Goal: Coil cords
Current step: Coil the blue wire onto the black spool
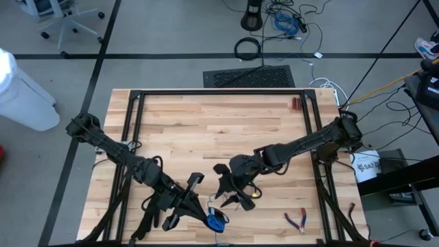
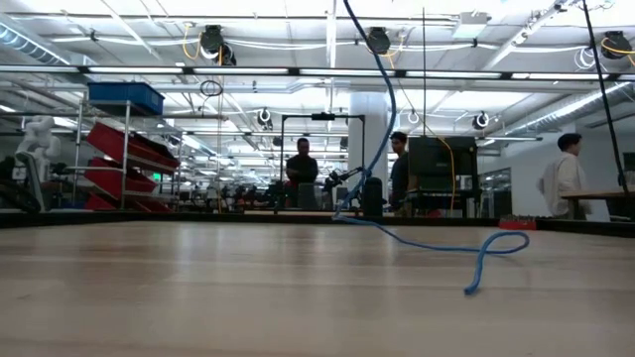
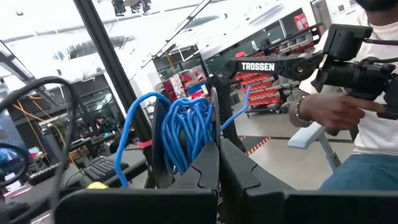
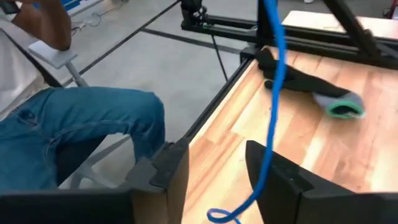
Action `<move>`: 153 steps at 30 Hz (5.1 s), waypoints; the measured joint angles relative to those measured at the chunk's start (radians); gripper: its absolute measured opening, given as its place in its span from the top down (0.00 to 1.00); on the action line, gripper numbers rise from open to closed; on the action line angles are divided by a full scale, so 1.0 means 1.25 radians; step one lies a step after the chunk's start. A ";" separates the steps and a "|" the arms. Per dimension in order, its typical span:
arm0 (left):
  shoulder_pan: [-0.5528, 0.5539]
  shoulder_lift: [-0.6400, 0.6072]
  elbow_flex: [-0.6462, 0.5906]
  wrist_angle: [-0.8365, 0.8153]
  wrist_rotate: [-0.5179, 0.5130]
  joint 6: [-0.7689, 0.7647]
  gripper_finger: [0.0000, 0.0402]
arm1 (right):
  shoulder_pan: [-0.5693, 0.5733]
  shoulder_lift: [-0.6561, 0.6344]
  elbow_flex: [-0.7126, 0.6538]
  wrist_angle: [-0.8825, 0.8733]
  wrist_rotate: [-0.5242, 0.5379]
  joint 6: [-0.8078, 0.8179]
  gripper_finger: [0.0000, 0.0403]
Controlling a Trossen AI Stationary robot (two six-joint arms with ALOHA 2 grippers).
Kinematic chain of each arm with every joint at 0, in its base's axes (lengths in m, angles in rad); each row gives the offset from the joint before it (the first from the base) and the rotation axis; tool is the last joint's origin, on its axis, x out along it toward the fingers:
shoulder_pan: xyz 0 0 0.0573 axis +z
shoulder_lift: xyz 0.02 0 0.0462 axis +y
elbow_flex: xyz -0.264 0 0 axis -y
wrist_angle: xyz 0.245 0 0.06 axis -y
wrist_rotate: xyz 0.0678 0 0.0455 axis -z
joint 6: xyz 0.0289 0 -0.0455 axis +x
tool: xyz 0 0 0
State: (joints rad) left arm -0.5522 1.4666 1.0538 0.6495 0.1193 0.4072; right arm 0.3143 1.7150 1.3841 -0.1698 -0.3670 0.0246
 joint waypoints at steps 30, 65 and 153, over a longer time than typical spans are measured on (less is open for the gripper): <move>0.000 0.000 0.000 0.020 0.013 -0.004 1.00 | 0.009 0.040 0.000 0.143 0.101 -0.045 1.00; -0.005 0.000 0.000 0.053 -0.181 0.037 1.00 | 0.089 0.141 0.000 0.139 0.052 0.108 1.00; -0.029 -0.007 0.000 0.085 -0.228 0.057 1.00 | 0.375 0.049 0.000 0.316 1.205 -0.056 0.51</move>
State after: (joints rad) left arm -0.5888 1.4574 1.0538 0.7555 -0.1658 0.4788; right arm 0.7836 1.7759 1.3842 0.2258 1.1395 -0.0460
